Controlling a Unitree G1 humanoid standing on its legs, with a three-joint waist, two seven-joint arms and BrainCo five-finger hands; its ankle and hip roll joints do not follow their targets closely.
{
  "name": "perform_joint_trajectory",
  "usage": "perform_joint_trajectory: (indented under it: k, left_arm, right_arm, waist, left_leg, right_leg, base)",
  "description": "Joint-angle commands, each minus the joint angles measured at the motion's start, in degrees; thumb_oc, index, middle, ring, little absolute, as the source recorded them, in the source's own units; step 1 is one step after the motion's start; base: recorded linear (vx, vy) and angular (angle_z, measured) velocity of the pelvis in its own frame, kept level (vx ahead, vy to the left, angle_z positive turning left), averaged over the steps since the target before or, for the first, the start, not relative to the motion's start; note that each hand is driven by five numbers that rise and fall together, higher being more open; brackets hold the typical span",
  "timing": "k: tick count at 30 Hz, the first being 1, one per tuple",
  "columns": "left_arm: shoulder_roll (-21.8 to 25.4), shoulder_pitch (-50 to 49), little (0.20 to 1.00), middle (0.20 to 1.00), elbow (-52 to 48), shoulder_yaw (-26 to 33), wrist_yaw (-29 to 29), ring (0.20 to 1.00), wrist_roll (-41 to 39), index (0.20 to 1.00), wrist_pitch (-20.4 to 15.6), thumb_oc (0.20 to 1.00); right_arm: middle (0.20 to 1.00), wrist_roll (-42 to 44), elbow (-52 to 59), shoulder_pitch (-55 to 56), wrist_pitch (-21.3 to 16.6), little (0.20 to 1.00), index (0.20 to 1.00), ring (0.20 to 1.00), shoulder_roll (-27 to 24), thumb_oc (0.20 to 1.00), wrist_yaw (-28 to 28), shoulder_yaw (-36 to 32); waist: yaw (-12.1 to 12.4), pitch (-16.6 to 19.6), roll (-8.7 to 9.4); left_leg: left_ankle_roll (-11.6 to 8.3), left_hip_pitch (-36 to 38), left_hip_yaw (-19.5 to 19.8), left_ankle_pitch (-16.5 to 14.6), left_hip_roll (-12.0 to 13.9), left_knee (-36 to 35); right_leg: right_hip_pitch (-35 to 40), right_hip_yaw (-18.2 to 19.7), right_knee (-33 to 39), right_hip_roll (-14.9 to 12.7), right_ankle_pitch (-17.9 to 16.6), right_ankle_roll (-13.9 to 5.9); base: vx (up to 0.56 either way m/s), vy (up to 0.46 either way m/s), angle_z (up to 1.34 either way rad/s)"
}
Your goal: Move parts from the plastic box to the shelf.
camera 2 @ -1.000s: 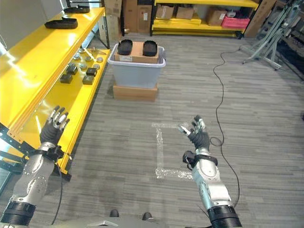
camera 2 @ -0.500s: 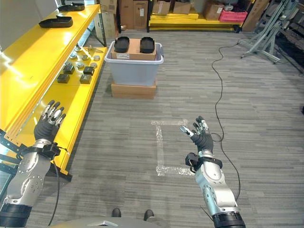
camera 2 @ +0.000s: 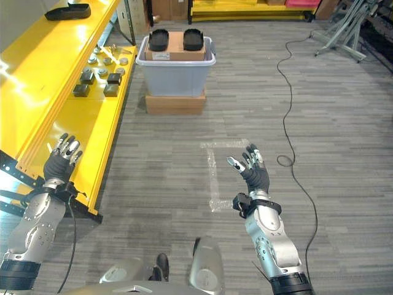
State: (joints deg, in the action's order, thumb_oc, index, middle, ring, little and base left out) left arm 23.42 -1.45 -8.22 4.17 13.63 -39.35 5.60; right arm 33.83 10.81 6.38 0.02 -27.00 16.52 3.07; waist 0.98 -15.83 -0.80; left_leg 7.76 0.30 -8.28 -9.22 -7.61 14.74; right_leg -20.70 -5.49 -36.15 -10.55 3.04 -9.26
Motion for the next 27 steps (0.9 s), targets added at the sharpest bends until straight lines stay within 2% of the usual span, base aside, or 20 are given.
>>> perform_joint_trajectory:
  k: [1,2,4,7,8,10,11,12,14,15,16,17,18,19,20,21,22,24,26,27]
  left_arm:
    - [2.91,0.7,1.0,1.0,-2.8,0.89,0.61,1.0,-0.46,1.0,-1.85,1.0]
    - [3.11,0.57,1.0,1.0,-3.37,0.82,0.88,1.0,-0.17,1.0,-1.5,1.0]
    - [3.17,-0.22,1.0,1.0,-3.33,0.79,0.62,1.0,-0.56,1.0,-1.99,1.0]
    - [3.41,-1.7,1.0,1.0,-3.5,1.03,-0.57,1.0,-0.13,1.0,-2.59,1.0]
    - [3.29,-2.95,1.0,1.0,-3.49,1.44,-1.73,1.0,-0.49,1.0,-3.18,1.0]
    - [3.34,-3.97,1.0,1.0,-3.55,1.26,-2.11,1.0,-1.57,1.0,-4.26,1.0]
    - [2.83,-4.51,1.0,1.0,-3.22,0.79,-1.83,1.0,-3.35,1.0,-5.33,1.0]
    - [2.6,-4.84,1.0,1.0,-3.78,0.6,-1.48,1.0,-3.84,1.0,-5.33,1.0]
    - [2.06,-5.33,1.0,1.0,-4.84,0.76,-0.21,1.0,-4.39,1.0,-5.4,1.0]
    - [1.33,-5.24,1.0,1.0,-5.28,0.43,1.83,1.0,-4.54,1.0,-5.04,1.0]
    - [1.12,-5.15,1.0,1.0,-5.02,0.32,2.13,1.0,-4.24,1.0,-5.24,1.0]
    - [0.55,-5.03,1.0,1.0,-3.85,0.01,2.17,1.0,-3.66,1.0,-6.18,1.0]
    - [0.06,-4.79,1.0,1.0,-3.11,-0.13,2.05,1.0,-3.92,1.0,-6.05,1.0]
    - [0.04,-4.49,1.0,1.0,-1.71,-0.24,1.77,1.0,-4.46,1.0,-7.17,1.0]
    - [0.13,-4.32,1.0,1.0,-1.06,-0.13,1.17,1.0,-4.39,1.0,-8.06,1.0]
    - [0.46,-4.94,1.0,1.0,-1.76,1.04,-0.66,1.0,-3.41,1.0,-9.18,1.0]
    - [0.52,-5.84,1.0,1.0,-2.99,1.7,-1.23,1.0,-3.59,1.0,-9.04,1.0]
    - [0.59,-7.43,1.0,1.0,-4.59,3.04,0.24,1.0,-3.91,1.0,-10.0,1.0]
    - [0.28,-6.99,1.0,1.0,-3.51,3.28,0.09,1.0,-3.45,1.0,-11.11,1.0]
    - [0.43,-6.68,1.0,1.0,-2.4,3.78,0.38,1.0,-2.87,1.0,-13.55,1.0]
  right_arm:
    - [1.0,2.34,-0.16,-2.49,-3.77,1.0,1.0,1.0,-0.6,1.0,-2.57,-2.13]
    - [1.0,3.8,-0.18,-2.09,-3.49,1.0,1.0,1.0,-1.4,1.0,-3.37,-3.03]
    - [1.0,5.47,0.45,-0.87,-2.7,1.0,1.0,1.0,-2.03,1.0,-4.88,-4.07]
    - [1.0,5.67,1.39,1.18,-2.61,1.0,1.0,1.0,-1.93,1.0,-6.12,-4.87]
    - [1.0,6.39,1.76,2.17,-2.35,1.0,1.0,1.0,-2.35,1.0,-7.18,-5.75]
    - [1.0,5.91,1.59,2.76,-2.52,1.0,1.0,1.0,-2.81,1.0,-7.77,-6.12]
    - [1.0,6.26,0.66,2.29,-2.24,1.0,1.0,1.0,-3.46,1.0,-7.62,-5.89]
    - [1.0,6.17,0.25,1.52,-2.41,1.0,1.0,1.0,-4.19,1.0,-7.47,-5.42]
    - [1.0,5.84,0.08,0.85,-1.36,1.0,1.0,1.0,-5.48,1.0,-8.41,-5.89]
    - [1.0,6.68,-0.69,0.29,-1.27,1.0,1.0,1.0,-6.58,1.0,-8.38,-5.91]
    - [1.0,6.79,-1.07,0.18,-1.45,1.0,1.0,1.0,-6.75,1.0,-8.54,-5.84]
    - [1.0,6.65,-1.96,0.18,-1.85,1.0,1.0,1.0,-7.27,1.0,-8.87,-5.7]
    - [1.0,6.39,-2.57,0.48,-2.3,1.0,1.0,1.0,-7.46,1.0,-8.97,-5.6]
    - [1.0,6.46,-3.15,0.89,-2.94,1.0,1.0,1.0,-7.37,1.0,-9.44,-5.58]
    - [1.0,6.02,-3.34,0.89,-2.91,1.0,1.0,1.0,-7.11,1.0,-9.32,-5.4]
    - [1.0,4.43,-3.85,0.37,-2.42,1.0,1.0,1.0,-6.17,1.0,-8.97,-4.41]
    - [1.0,3.98,-3.74,0.46,-2.48,1.0,1.0,1.0,-6.11,1.0,-9.03,-4.24]
    - [1.0,3.88,-3.18,0.77,-3.32,1.0,1.0,1.0,-6.48,1.0,-9.83,-2.47]
    - [1.0,3.99,-3.09,0.53,-3.61,1.0,1.0,1.0,-6.65,1.0,-10.11,-1.77]
    - [1.0,3.99,-2.63,-0.66,-3.42,1.0,1.0,1.0,-6.96,1.0,-9.73,-0.57]
  waist:
    - [-0.76,4.38,2.7]
    - [-1.07,4.5,3.26]
    - [-1.3,4.39,3.71]
    - [-1.48,4.28,4.24]
    - [-1.66,4.72,4.36]
    - [-2.02,5.22,4.39]
    - [-2.39,6.26,4.08]
    - [-2.56,6.91,4.05]
    - [-3.25,7.92,3.59]
    - [-2.94,7.85,3.64]
    - [-2.86,7.77,3.69]
    - [-2.46,7.19,3.96]
    - [-2.05,6.57,3.72]
    - [-1.79,5.24,4.2]
    - [-1.56,4.54,4.3]
    - [-0.06,3.77,3.76]
    - [1.03,3.79,3.13]
    - [4.14,3.56,1.29]
    - [4.49,3.51,1.15]
    - [4.99,4.19,1.51]
  left_leg:
    - [-1.67,0.96,5.03,-4.63,-1.29,1.08]
    - [-2.18,2.09,6.09,-5.57,-1.45,1.04]
    - [-2.44,3.33,6.35,-6.88,-1.08,1.78]
    - [-2.59,4.56,6.31,-8.8,-0.35,3.41]
    - [-2.89,4.88,5.94,-9.35,0.57,3.98]
    - [-3.72,5.67,5.86,-10.1,1.96,4.82]
    - [-5.13,8.28,5.55,-9.14,5.46,5.13]
    - [-6.65,9.16,4.28,-6.11,8.74,7.21]
    - [-8.95,9.09,1.66,0.26,13.55,14.28]
    - [-10.8,3.68,1.0,6.43,16.97,29.32]
    - [-11.13,1.43,1.27,7.55,17.52,33.53]
    - [-11.49,-5.87,3.18,10.5,18.53,44.43]
    - [-11.33,-10.46,4.74,9.77,17.94,47.66]
    - [-9.55,-16.78,4.12,10.35,16.83,48.17]
    - [-8.96,-18.04,2.6,9.7,15.99,44.47]
    - [-9.36,-19.86,0.17,12.21,12.08,25.9]
    - [-10.43,-19.52,0.55,16.39,9.32,11.46]
    - [-11.74,-22.0,0.55,22.83,6.43,-12.84]
    - [-11.9,-22.09,0.58,22.49,6.71,-12.4]
    - [-11.38,-20.47,0.89,19.47,6.54,-12.68]
  right_leg:
    - [6.31,-1.24,25.39,1.84,-11.07,-1.61]
    - [7.48,-0.77,34.65,2.03,-11.99,-2.24]
    - [7.94,-0.66,39.33,1.35,-13.8,-2.95]
    - [8.02,-0.84,39.31,0.35,-15.52,-3.43]
    - [9.62,-0.64,39.46,0.73,-13.21,-3.13]
    - [9.93,-0.58,36.98,0.89,-11.61,-2.72]
    - [10.18,-0.8,30.69,2.3,-9.47,-1.33]
    - [10.9,-1.96,27.22,3.42,-7.8,0.24]
    - [12.68,-3.16,26.44,6.07,-4.84,3.42]
    - [15.2,-4.3,26.94,8.25,-3.0,6.28]
    - [15.78,-4.5,27.07,8.77,-2.59,6.96]
    - [17.77,-4.4,27.65,10.35,-1.67,9.1]
    - [19.63,-4.06,28.05,11.29,-0.75,9.34]
    - [21.74,-3.54,29.16,11.79,-1.23,9.92]
    - [22.67,-3.04,29.54,11.91,-1.22,9.77]
    - [24.66,-2.33,30.15,12.21,-0.61,9.05]
    - [25.63,-1.92,29.89,12.4,0.09,8.34]
    - [29.21,-2.04,27.1,12.99,2.58,7.0]
    - [29.6,-2.72,25.14,12.53,4.41,6.96]
    - [30.31,-3.24,21.71,10.86,7.75,6.09]
  base:
    - [0.56,-0.27,0.1]
    - [0.44,-0.197,0.21]
    - [0.52,-0.233,0.19]
    - [0.45,-0.209,0.22]
    - [0.52,-0.255,0.25]
    - [0.62,-0.309,0.33]
    - [0.85,-0.448,0.35]
    - [0.94,-0.53,0.45]
    - [0.66,-0.465,0.49]
    - [0.45,-0.411,0.42]
    - [0.46,-0.47,0.3]
    - [0.43,-0.318,-0.05]
    - [0.5,-0.311,-0.28]
    - [0.47,-0.134,-0.47]
    - [0.68,0.063,-0.57]
    - [0.8,0.216,-0.53]
    - [0.86,0.291,-0.5]
    - [1.1,0.312,-0.77]
    - [0.7,0.18,-0.64]
    - [0.58,0.176,-0.24]
